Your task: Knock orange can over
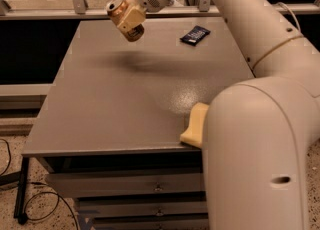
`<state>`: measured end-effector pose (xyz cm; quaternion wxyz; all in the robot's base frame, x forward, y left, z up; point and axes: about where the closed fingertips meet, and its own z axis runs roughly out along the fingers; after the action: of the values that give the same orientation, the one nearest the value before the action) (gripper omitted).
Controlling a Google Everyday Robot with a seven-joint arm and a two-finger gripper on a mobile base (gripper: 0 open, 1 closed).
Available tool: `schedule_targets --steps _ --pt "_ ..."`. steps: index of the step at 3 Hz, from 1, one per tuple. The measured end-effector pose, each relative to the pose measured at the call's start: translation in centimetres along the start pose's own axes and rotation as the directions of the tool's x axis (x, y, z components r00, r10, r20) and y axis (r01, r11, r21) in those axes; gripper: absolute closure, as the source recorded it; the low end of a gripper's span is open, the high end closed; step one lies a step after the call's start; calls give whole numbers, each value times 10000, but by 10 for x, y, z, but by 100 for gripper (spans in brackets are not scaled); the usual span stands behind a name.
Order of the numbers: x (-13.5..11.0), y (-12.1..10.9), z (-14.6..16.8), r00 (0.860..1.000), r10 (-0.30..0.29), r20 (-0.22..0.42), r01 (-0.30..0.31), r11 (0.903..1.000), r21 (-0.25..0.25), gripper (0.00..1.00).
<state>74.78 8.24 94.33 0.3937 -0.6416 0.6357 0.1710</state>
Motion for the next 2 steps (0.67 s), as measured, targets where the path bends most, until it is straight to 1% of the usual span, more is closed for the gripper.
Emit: schedule_targets --steps 1,2 --pt "18 25 12 9440 -2099 -2548 1792 9740 -1382 100" --pt "40 54 19 8253 -3868 -4115 2726 9110 -3094 100"
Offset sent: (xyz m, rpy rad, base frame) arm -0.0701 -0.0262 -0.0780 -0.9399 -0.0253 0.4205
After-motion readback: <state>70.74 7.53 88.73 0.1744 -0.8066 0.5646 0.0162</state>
